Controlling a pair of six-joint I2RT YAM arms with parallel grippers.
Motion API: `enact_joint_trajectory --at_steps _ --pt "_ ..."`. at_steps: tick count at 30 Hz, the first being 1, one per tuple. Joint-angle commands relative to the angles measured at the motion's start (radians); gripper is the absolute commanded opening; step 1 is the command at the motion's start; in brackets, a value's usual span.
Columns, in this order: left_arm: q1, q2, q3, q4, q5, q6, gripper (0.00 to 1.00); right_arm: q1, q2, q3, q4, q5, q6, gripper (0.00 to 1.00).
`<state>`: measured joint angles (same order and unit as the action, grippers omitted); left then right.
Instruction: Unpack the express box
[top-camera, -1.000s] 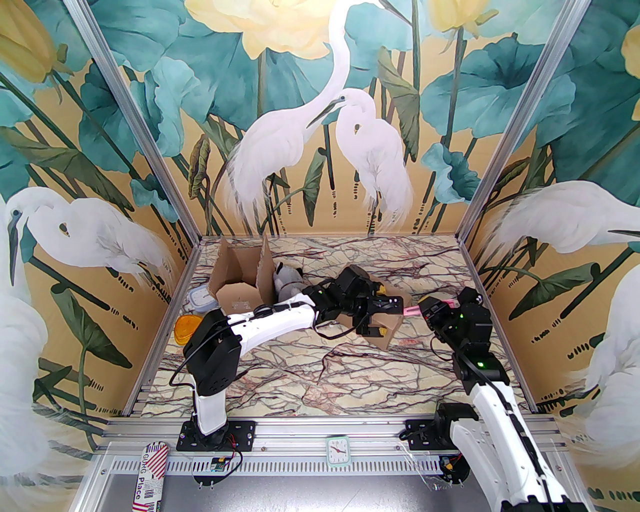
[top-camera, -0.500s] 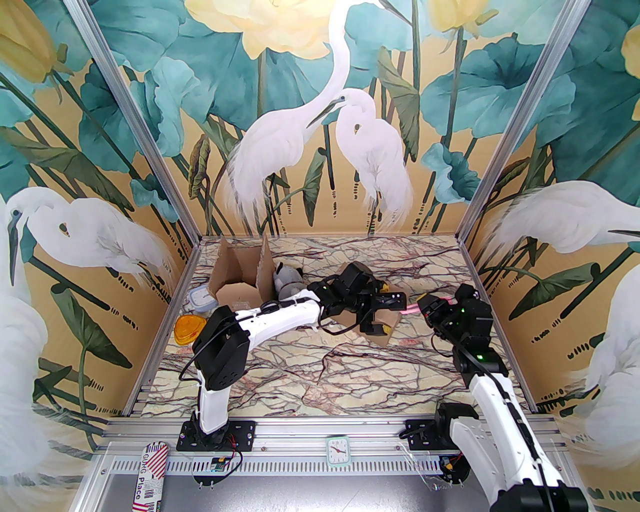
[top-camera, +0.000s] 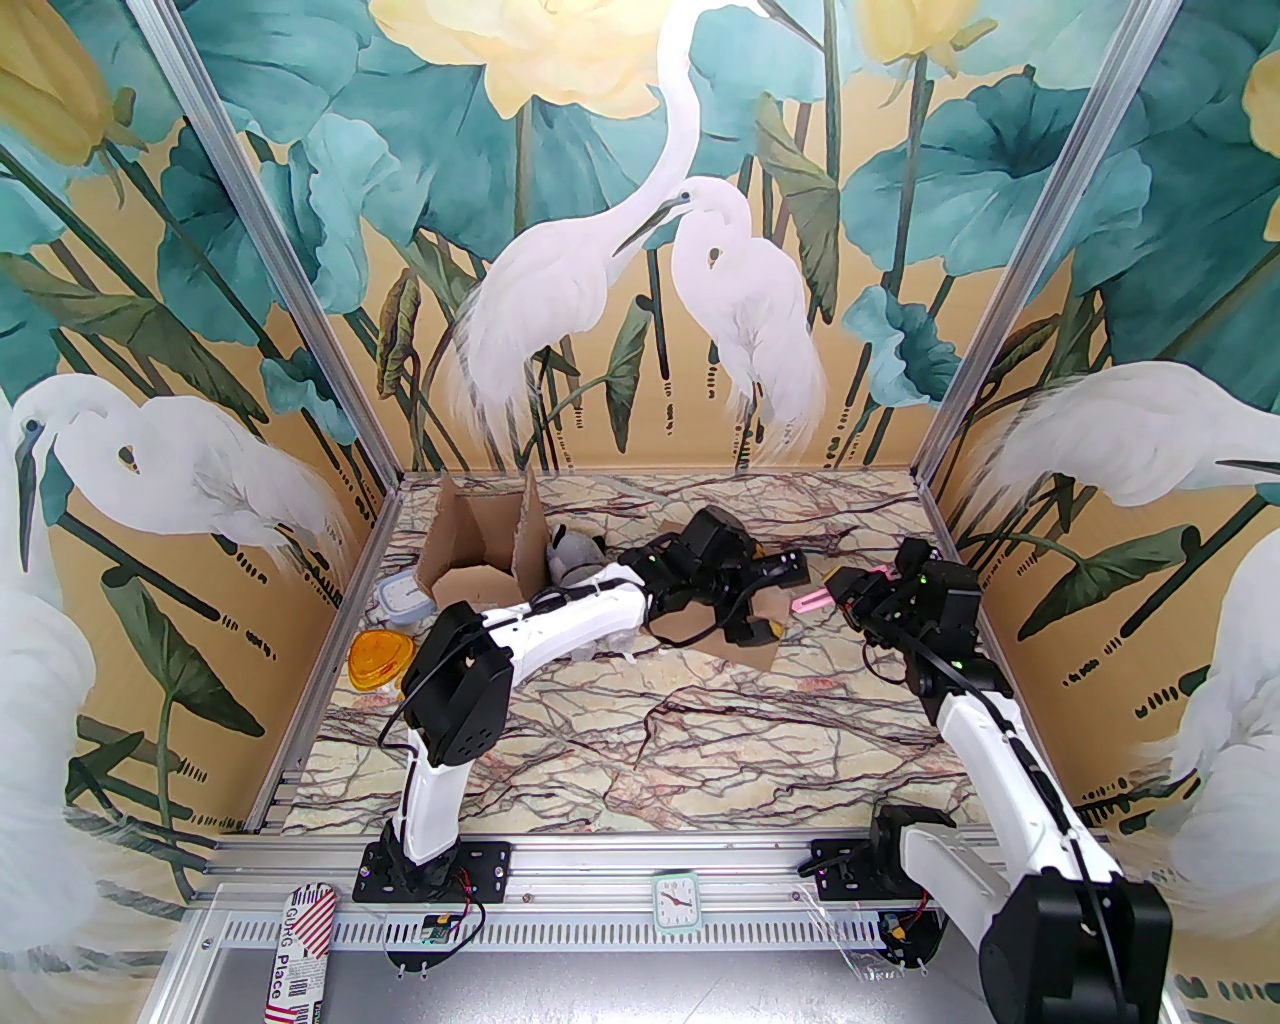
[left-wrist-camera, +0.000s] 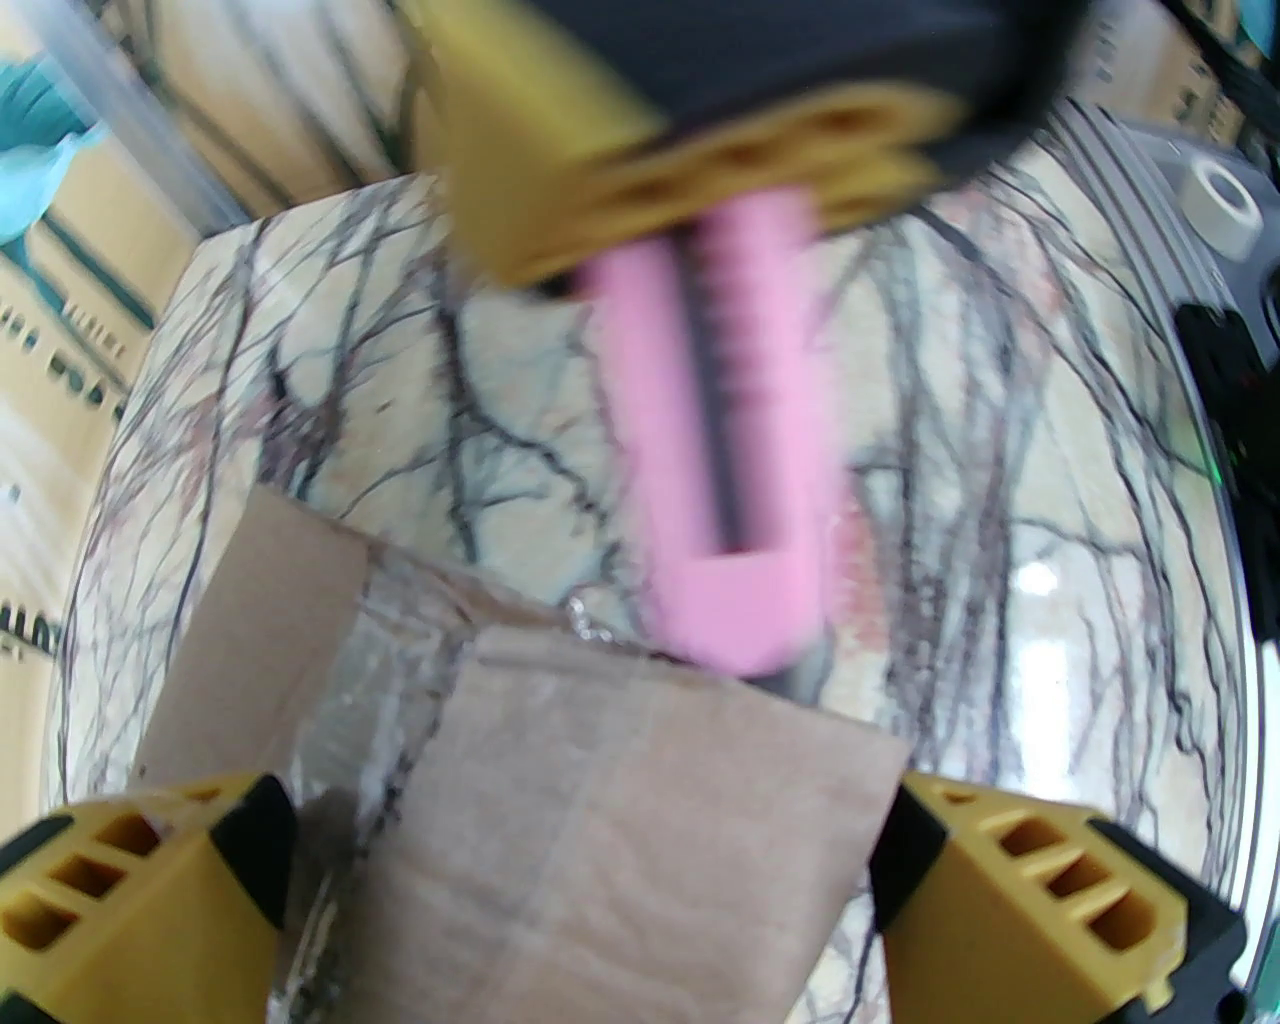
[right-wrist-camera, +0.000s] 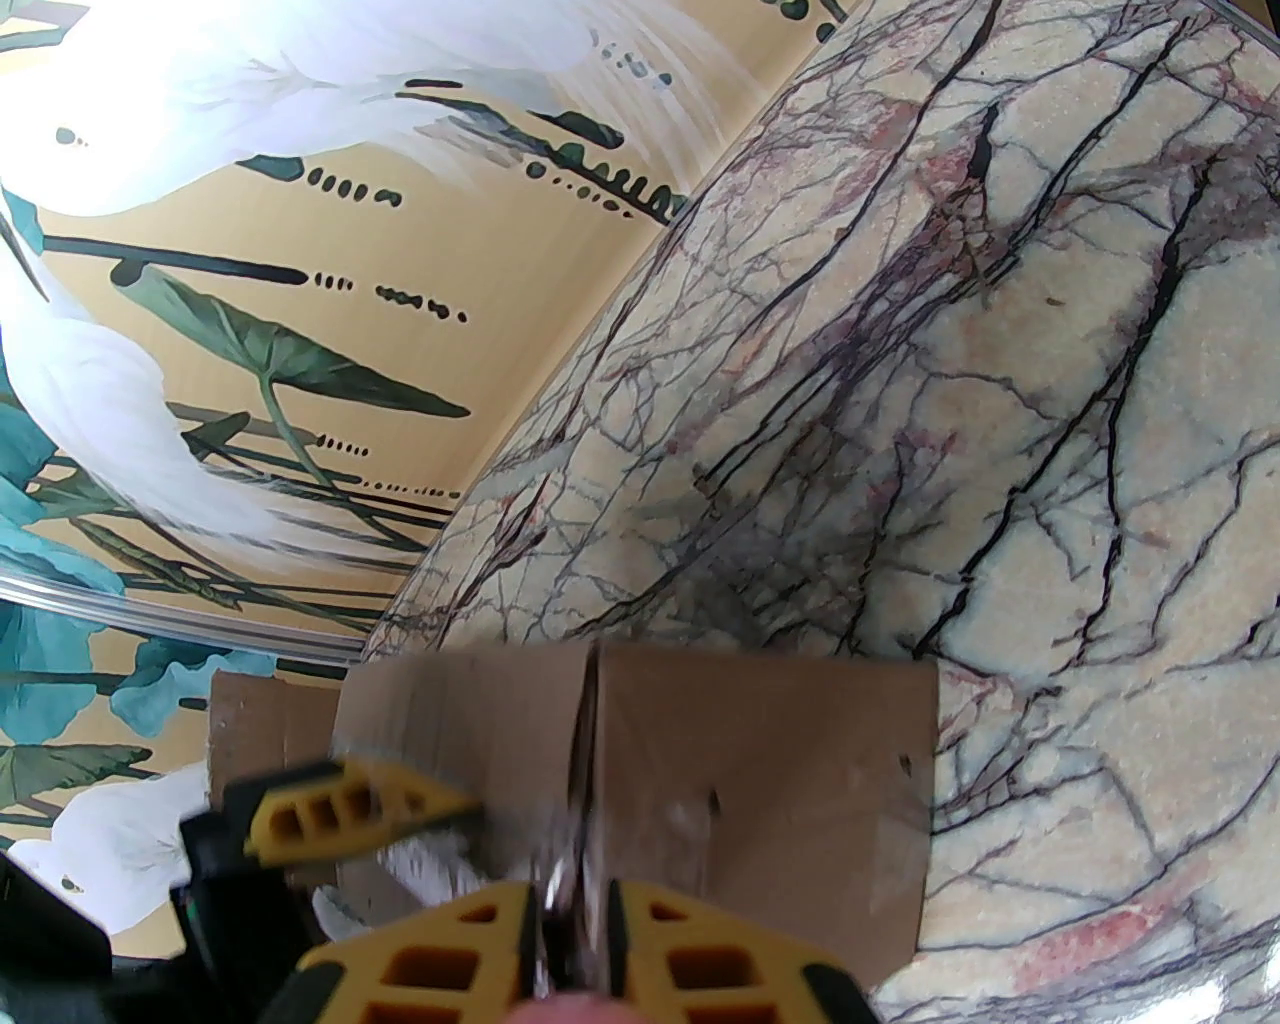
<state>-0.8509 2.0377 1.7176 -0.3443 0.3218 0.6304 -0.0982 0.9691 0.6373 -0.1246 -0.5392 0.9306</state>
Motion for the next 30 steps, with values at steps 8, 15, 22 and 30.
enact_joint_trajectory --at_steps 8,15,22,30 --pt "0.036 -0.013 -0.029 -0.027 -0.025 -0.093 0.99 -0.053 -0.131 -0.034 -0.022 0.037 0.031 0.0" --pt "0.03 -0.121 -0.079 -0.003 -0.031 -0.146 0.99 -0.076 -0.154 0.093 -0.156 0.138 -0.148 0.0" --pt "0.046 -0.227 -0.115 -0.034 -0.153 -0.264 1.0 -0.055 -0.148 0.105 -0.379 0.292 -0.322 0.0" --pt "0.157 -0.337 -0.163 -0.193 -0.198 -0.547 1.0 0.166 -0.116 0.063 -0.446 0.513 -0.383 0.0"
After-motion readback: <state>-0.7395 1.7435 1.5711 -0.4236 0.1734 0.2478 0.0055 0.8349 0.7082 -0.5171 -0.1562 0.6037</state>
